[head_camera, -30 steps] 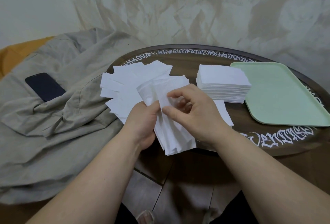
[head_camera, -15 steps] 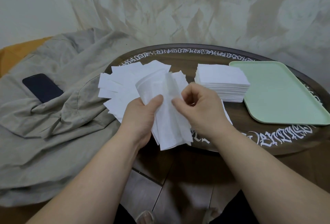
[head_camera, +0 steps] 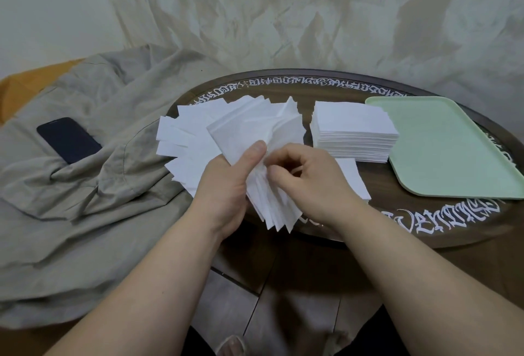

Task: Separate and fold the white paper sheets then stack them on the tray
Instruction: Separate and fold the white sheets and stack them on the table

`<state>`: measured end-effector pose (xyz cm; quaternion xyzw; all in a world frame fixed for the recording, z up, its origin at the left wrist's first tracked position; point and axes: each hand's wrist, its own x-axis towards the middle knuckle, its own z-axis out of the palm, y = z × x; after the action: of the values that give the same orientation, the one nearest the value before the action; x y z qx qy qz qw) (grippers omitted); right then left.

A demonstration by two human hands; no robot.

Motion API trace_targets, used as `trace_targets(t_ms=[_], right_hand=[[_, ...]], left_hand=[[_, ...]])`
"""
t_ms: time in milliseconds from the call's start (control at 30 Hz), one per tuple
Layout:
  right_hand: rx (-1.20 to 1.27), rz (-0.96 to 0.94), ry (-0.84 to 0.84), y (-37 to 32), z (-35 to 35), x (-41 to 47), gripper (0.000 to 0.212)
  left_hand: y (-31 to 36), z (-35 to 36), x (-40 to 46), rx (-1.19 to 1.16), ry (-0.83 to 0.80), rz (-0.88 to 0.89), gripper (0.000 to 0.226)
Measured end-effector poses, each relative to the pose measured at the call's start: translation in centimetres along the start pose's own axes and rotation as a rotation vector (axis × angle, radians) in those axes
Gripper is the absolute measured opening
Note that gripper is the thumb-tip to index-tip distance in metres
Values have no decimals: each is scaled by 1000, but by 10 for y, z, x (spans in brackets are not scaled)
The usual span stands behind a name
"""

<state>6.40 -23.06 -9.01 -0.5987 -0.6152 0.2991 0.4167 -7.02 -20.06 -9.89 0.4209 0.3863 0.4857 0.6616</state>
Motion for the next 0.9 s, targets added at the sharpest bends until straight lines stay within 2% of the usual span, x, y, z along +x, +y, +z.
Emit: trace_targets(t_ms=[200,300,333,400,533,667,767,900], right_hand=[[-82,-88,97,9,-2,6,16],[-294,-276,193,10,-3,12,31],[-364,-338,200,9,-4,15,39],[-481,-434,173,8,-8,21,46],[-581,-511,161,10,-13,29,31],[-510,-437,140,7,-15,26,19],[-308,-282,72,3,-15,23,12],[-91,-164,85,4,-15,23,19]], left_hand=[[0,-4,3,5,-91,-45,36],[-2,-8,4,88,-53,-40,24],[-2,-9,4,106,-42,-34,17],[-2,-10,4,155,-25,-18,18],[0,-11,3,203,-38,-18,22],[-2,-13,5,188,-43,-21,22],[-4,-14,7,131,-98,-29,17],[-6,-14,9,55,-148,-52,30]])
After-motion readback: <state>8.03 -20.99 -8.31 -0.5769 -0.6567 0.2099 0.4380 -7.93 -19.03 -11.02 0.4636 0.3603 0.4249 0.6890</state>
